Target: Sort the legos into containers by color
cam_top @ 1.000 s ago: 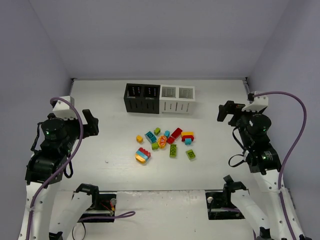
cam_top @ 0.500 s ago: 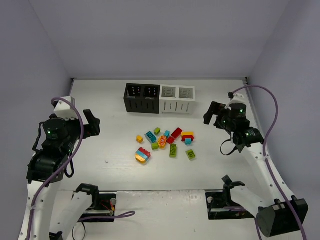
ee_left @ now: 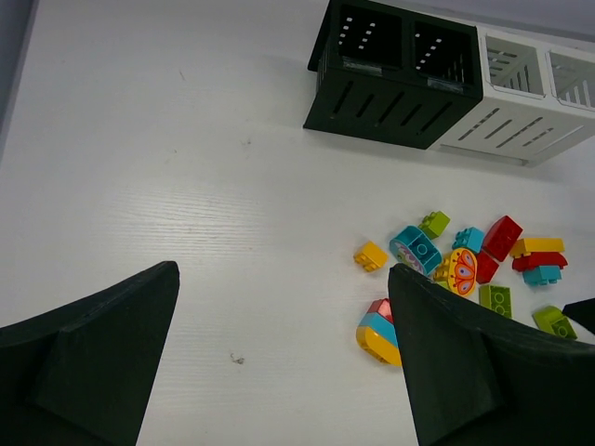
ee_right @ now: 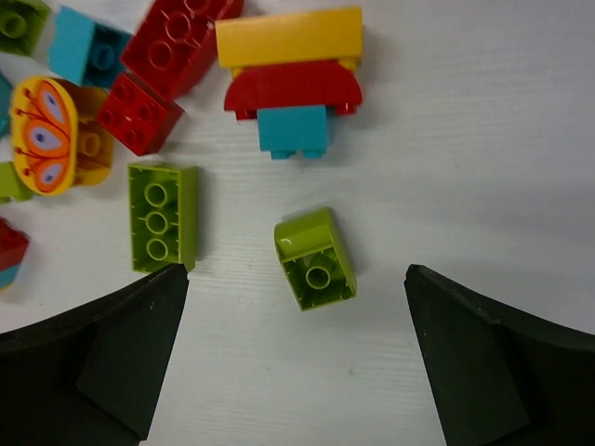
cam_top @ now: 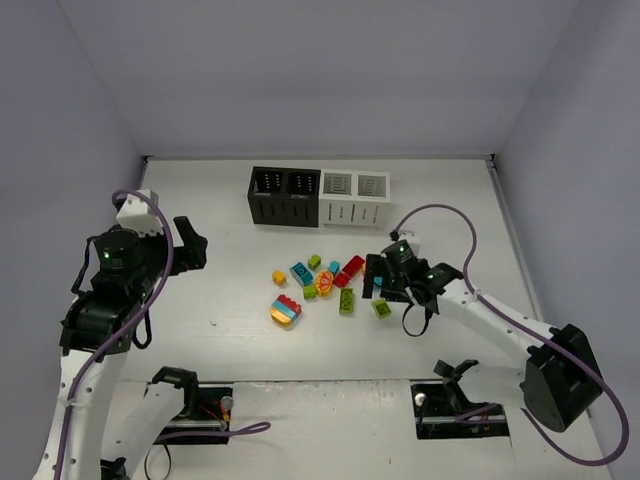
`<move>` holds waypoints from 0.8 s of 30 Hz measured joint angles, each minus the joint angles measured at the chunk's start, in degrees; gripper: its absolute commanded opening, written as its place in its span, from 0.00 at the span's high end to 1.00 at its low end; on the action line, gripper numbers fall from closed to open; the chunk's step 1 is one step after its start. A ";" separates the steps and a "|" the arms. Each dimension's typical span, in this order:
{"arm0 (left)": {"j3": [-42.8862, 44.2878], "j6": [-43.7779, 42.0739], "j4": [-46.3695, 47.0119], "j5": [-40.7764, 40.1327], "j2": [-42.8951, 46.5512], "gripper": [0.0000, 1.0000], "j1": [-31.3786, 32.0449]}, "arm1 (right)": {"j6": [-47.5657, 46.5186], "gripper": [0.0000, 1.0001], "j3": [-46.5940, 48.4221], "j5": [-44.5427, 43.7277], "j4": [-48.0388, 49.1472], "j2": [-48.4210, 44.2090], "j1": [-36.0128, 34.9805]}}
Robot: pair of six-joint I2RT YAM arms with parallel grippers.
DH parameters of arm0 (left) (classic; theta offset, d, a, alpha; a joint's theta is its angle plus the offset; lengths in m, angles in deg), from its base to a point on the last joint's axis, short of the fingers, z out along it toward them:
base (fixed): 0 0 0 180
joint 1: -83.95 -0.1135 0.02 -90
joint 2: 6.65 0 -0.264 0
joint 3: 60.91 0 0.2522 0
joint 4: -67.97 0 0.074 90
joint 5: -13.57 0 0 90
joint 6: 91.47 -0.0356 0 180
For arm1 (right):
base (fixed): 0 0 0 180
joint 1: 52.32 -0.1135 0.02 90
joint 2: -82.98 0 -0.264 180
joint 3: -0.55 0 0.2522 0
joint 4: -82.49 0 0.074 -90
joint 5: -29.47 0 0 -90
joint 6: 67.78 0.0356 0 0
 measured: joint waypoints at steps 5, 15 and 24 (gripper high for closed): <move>-0.83 0.02 -0.15 0.13 0.02 0.13 0.00 | 3.89 0.07 -2.10 -2.58 -0.52 4.37 -3.87; -2.38 0.00 -0.59 0.11 0.17 0.13 0.00 | 6.34 0.26 -2.47 -5.53 -0.07 9.94 -5.51; -2.82 0.00 -0.59 0.11 -0.04 0.13 0.00 | 5.22 1.00 -2.47 -5.70 2.69 12.81 -5.62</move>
